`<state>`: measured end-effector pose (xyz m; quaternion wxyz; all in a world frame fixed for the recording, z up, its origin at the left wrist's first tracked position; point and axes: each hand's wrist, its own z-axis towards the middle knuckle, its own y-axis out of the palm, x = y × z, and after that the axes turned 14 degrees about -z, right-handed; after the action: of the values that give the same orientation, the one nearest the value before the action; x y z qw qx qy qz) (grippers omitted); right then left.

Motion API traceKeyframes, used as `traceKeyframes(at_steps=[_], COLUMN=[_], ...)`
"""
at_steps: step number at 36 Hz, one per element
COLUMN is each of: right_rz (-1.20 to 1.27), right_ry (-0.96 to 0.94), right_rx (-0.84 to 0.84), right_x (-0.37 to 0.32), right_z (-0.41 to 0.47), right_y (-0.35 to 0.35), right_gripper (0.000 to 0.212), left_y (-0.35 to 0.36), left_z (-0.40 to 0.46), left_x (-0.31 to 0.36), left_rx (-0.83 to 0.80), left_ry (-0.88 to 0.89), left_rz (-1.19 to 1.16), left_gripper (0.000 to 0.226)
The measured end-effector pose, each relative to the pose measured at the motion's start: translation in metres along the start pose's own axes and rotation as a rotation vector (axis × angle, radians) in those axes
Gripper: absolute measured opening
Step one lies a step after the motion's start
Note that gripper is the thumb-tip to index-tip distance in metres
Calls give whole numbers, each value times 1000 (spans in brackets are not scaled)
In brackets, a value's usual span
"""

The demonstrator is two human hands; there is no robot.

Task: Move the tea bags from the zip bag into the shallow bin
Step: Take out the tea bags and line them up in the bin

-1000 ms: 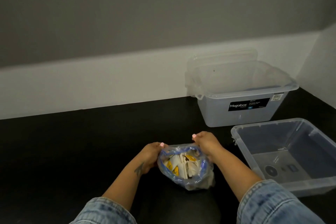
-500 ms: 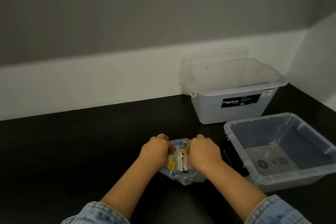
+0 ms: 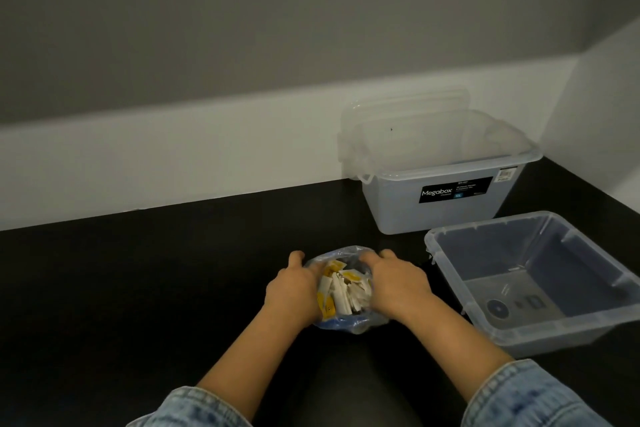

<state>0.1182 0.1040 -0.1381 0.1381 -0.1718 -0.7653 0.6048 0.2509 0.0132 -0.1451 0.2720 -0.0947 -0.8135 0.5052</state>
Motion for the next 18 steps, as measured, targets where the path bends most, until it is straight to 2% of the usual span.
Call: traceKeyframes(at_steps=[6, 12, 16, 18], right_rz=[55, 7, -39, -48], right_ry=[-52, -63, -2, 27], right_rx=[68, 70, 71, 74], right_x=[0, -11, -20, -24], right_z=[6, 14, 20, 22], right_y=[-14, -19, -15, -14], right_gripper=[43, 30, 44, 43], left_y=[2, 2, 1, 0], left_z=[-4, -8, -9, -9], left_x=[3, 4, 4, 5], left_rx=[76, 131, 152, 156], left_ry=[31, 77, 90, 93], left_rz=[-66, -125, -164, -181], left_gripper=[75, 67, 62, 61])
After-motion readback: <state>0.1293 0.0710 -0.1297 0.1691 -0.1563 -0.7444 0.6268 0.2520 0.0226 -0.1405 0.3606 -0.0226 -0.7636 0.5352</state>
